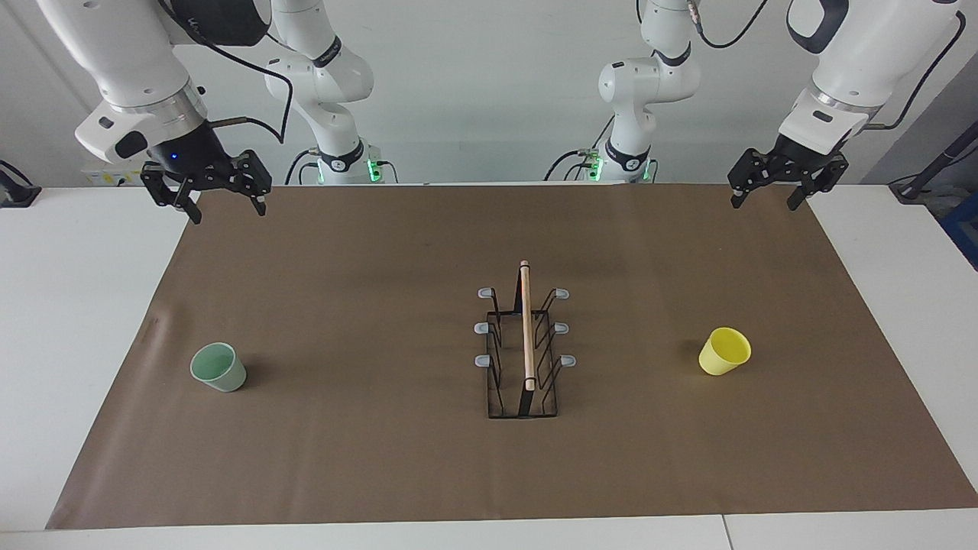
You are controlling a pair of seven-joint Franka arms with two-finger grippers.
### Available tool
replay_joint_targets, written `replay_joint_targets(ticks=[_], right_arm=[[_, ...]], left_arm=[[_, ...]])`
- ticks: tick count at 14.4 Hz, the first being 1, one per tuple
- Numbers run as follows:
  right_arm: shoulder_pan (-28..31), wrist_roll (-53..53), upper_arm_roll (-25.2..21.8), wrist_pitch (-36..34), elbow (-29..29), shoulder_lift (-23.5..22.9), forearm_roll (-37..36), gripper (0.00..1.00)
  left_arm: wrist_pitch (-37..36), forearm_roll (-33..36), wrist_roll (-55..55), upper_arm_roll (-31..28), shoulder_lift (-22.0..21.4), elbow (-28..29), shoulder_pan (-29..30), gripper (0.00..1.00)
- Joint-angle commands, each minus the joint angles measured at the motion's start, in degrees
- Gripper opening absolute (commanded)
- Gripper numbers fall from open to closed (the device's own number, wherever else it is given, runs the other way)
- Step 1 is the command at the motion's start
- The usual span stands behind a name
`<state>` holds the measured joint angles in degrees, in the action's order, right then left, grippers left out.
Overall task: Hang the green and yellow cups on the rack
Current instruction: 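Move the right gripper toward the green cup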
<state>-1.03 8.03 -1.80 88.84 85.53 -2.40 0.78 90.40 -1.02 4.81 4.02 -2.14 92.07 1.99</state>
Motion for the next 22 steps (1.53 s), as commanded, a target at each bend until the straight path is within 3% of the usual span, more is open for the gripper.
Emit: replay_joint_targets(ticks=[1, 6, 12, 18, 20, 22], right_arm=[[0.2, -1.1, 0.1, 0.6, 0.3, -0.1, -0.8, 1.00], [0.1, -1.1, 0.1, 1.1, 0.5, -0.1, -0.9, 1.00], [0.1, 0.3, 0.9, 1.4, -0.4, -3.7, -4.6, 1.00], [-5.0, 12.5, 1.0, 3.4, -0.6, -9.5, -18.0, 1.00], [-7.1, 24.3, 1.0, 3.4, 0.3, -10.2, -26.5, 1.00], [-7.1, 33.9, 1.0, 4.0, 0.5, -11.5, -29.5, 1.00]], left_arm=[[1.0, -0.7, 1.5, 0.1, -0.3, 0.8, 0.5, 1.00], [-0.5, -0.6, 2.2, -0.1, -0.6, 1.2, -0.2, 1.00], [-5.3, -2.8, 0.0, -0.9, -0.8, 1.3, 3.4, 1.00], [-6.6, -1.9, -4.5, -1.2, -0.9, 1.4, 3.3, 1.00], [-6.4, -1.9, -6.9, -1.2, -1.1, 1.4, 2.4, 1.00], [-6.6, -1.9, -7.1, -1.1, -1.2, 1.5, 2.8, 1.00]])
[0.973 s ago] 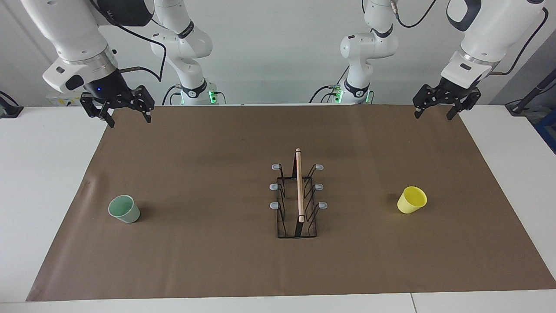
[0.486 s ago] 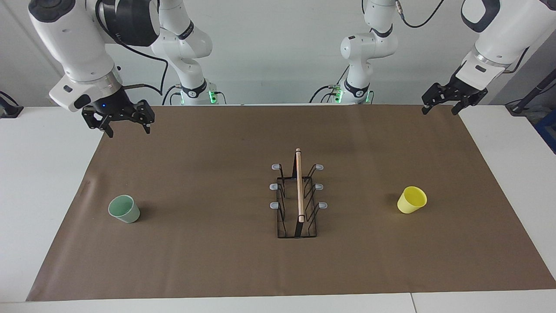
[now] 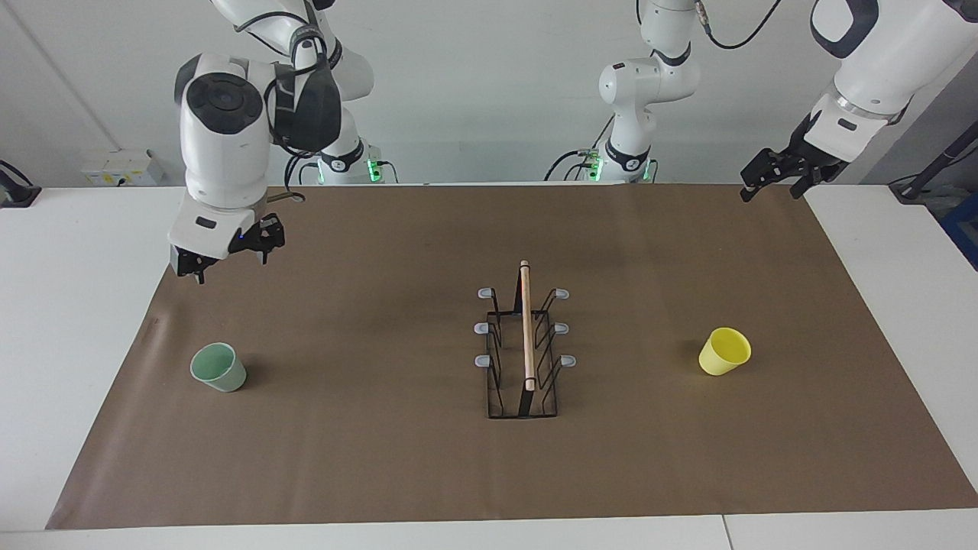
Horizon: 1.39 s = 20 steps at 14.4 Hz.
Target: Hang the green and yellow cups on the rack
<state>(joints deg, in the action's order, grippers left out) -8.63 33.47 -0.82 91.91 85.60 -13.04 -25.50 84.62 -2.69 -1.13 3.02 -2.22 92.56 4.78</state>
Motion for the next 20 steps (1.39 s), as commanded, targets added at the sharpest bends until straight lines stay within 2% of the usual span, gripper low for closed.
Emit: replay_joint_targets(ticks=[1, 3, 5, 7, 9, 11, 13, 15, 17, 20], right_arm=[[0.3, 11.5, 0.0, 1.9, 2.0, -0.5, -5.3, 1.00], [-0.2, 20.2, 0.0, 4.9, 4.6, 0.5, -7.8, 1.00], [0.1, 22.8, 0.0, 5.5, 6.5, 1.4, -11.8, 1.00], [-1.3, 32.3, 0.4, 11.5, 11.2, 1.5, -18.6, 1.00], [-4.2, 33.1, 0.4, 15.9, 16.1, 0.8, -25.7, 1.00], [-4.9, 31.8, 0.4, 16.9, 16.2, -1.1, -26.9, 1.00], [-5.3, 31.5, 0.4, 20.9, 17.6, -3.0, -30.0, 1.00], [-8.9, 25.7, 0.3, 19.2, 17.9, -6.5, -31.6, 1.00], [-9.6, 20.8, 0.3, 17.2, 18.0, -9.9, -35.0, 1.00], [-7.5, 16.6, 0.3, 17.7, 21.5, -10.1, -40.1, 1.00]], left_arm=[[-0.1, -1.0, -1.0, -0.1, -1.3, 1.0, 0.2, 1.00], [0.7, -1.0, -2.6, -0.3, -0.9, 0.9, -0.4, 1.00], [-1.3, -1.7, -2.7, -0.5, 1.1, -1.2, 0.6, 1.00], [-5.0, -1.8, -2.8, -2.1, 8.8, -8.6, 1.3, 1.00], [-7.8, -2.2, -2.8, -5.3, 17.5, -17.9, 1.2, 1.00], [-5.5, -4.2, -2.9, -7.7, 21.5, -20.1, 1.2, 1.00], [-2.9, -8.0, -5.3, -10.9, 26.2, -21.3, 1.1, 1.00], [-2.4, -13.5, -8.2, -14.7, 32.0, -25.2, 1.2, 1.00], [-1.0, -22.7, -12.6, -18.3, 34.6, -24.2, 2.6, 1.00], [1.7, -30.6, -25.0, -18.4, 34.6, -18.9, 4.0, 1.00]])
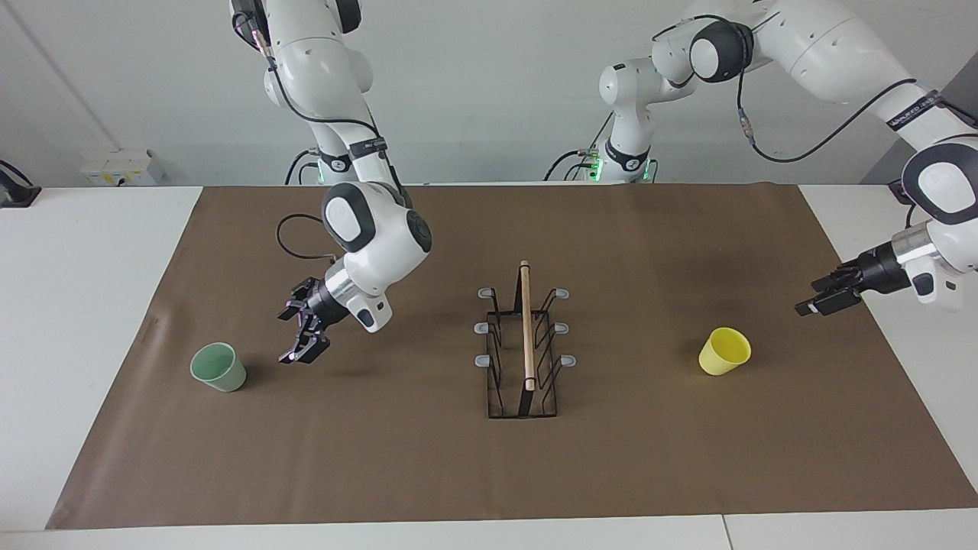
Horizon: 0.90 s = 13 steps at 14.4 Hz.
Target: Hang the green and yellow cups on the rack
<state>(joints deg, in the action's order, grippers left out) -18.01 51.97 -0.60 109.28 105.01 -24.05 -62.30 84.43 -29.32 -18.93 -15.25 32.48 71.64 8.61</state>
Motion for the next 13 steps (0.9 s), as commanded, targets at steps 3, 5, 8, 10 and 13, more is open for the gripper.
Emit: replay_joint_targets(ticks=[3, 5, 8, 10, 13], right_arm=[[4.6, -8.2, 0.1, 2.0, 4.4, 1.3, -7.2, 1.00], [6.1, -9.8, 0.1, 5.7, 5.9, 1.2, -7.9, 1.00], [5.4, -12.8, 0.1, 6.7, 5.9, -1.0, -10.4, 1.00], [4.3, -13.7, 0.2, 6.9, 5.6, -1.7, -10.4, 1.00], [4.6, -16.5, 0.1, 10.4, 5.9, -3.3, -13.2, 1.00]], left_arm=[[9.3, -13.5, -16.0, -1.0, -3.8, 14.1, 0.2, 1.00], [15.6, -20.1, -17.7, -1.7, -8.1, 25.6, 0.0, 1.00], [17.3, -28.5, -22.8, -1.9, -10.0, 31.4, 1.4, 1.00], [21.1, -34.5, -23.0, -1.9, -12.1, 37.5, 1.1, 1.00], [26.7, -40.3, -22.9, -1.8, -14.2, 44.5, 0.8, 1.00]])
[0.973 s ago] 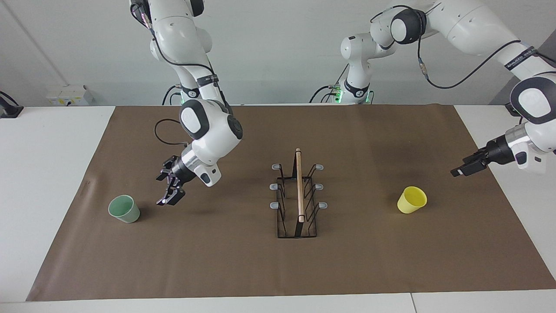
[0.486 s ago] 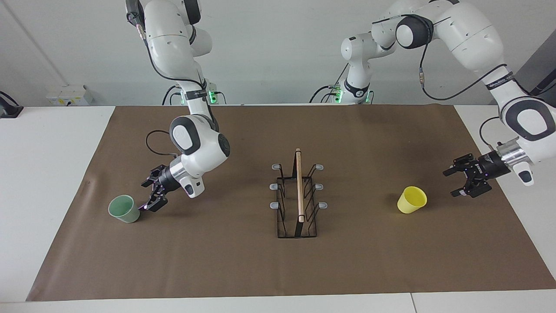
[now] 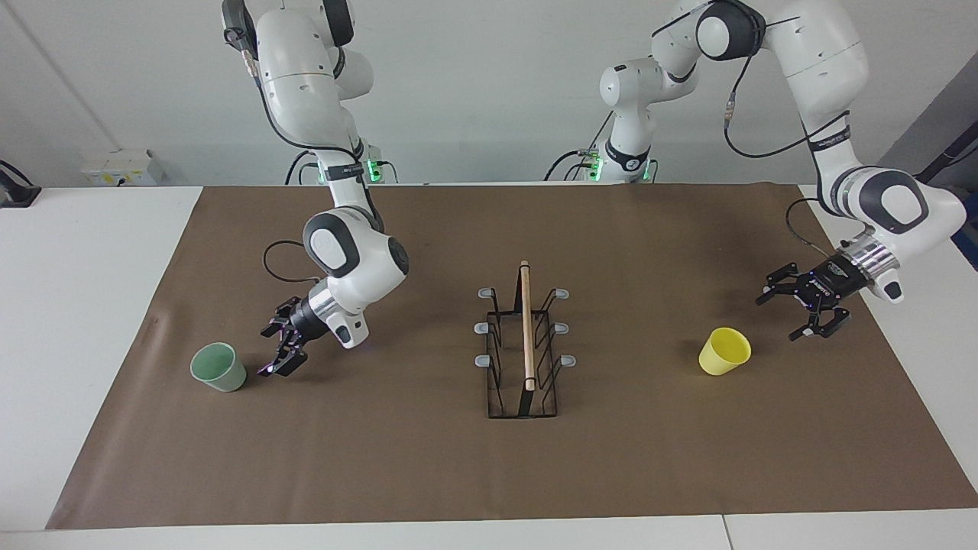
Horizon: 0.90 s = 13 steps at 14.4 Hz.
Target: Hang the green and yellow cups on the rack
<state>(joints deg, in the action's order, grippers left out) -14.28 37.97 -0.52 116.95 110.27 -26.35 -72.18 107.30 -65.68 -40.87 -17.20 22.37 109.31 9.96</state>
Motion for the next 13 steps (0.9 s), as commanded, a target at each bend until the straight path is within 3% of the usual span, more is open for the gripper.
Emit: replay_joint_targets(ticks=[1, 3, 8, 13], right_arm=[[1.3, -2.6, 0.0, 3.2, 0.8, -1.2, -3.5, 1.00], [2.8, -2.7, 0.0, 4.1, 1.1, -1.2, -5.2, 1.00], [5.0, -3.9, 0.0, 6.5, 1.7, -1.4, -6.9, 1.00], [7.9, -6.3, 0.0, 9.6, 4.0, -1.3, -13.9, 1.00]], left_arm=[[4.4, -6.5, -1.5, 0.1, -4.3, 8.1, -0.5, 1.00], [7.7, -11.2, -3.5, 0.2, -5.4, 11.4, -0.6, 1.00], [8.7, -12.8, -3.2, 0.3, -6.2, 14.1, -3.6, 1.00], [13.2, -18.0, -2.4, 0.4, -6.2, 15.8, -7.2, 1.00]])
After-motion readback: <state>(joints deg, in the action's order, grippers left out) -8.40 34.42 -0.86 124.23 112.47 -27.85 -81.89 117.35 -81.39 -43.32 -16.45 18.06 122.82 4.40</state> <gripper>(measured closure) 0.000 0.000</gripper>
